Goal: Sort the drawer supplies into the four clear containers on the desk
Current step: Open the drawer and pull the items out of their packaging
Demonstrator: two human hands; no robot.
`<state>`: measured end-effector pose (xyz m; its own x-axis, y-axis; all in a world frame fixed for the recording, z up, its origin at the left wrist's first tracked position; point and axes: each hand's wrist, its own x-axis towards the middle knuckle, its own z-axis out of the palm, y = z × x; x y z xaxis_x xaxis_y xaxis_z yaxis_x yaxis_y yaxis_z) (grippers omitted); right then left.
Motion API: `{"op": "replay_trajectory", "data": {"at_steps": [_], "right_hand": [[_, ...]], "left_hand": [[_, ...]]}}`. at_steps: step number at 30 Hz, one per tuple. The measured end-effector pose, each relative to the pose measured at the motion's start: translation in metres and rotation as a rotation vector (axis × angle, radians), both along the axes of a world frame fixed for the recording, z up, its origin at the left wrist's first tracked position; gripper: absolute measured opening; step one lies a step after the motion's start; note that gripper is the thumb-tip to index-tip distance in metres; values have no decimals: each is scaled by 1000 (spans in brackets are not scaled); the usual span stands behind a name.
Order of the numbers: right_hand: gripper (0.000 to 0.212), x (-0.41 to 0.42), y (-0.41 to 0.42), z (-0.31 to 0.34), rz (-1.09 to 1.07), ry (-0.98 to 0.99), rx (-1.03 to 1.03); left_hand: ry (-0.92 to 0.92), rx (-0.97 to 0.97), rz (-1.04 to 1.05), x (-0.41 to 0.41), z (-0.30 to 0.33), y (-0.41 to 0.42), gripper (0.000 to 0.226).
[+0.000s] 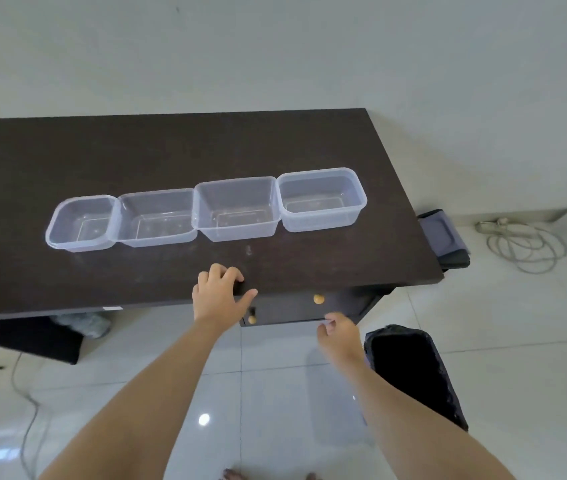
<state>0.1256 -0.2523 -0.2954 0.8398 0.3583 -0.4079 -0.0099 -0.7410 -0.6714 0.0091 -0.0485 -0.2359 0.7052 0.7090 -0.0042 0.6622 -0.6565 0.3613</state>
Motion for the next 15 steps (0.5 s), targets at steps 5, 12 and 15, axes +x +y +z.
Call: {"op": "replay_trajectory", "data": {"at_steps": [5, 12, 15], "right_hand": [[32, 6, 16, -24, -246, -15, 188], [26, 10, 44, -37, -404, -54, 368], [27, 10, 55, -40, -491, -42, 393]], "left_hand": [[-69, 241, -141, -2, -24, 16, 53], [-164, 364, -135, -2, -42, 22, 53], [-178, 384, -123, -2, -45, 22, 53]]}}
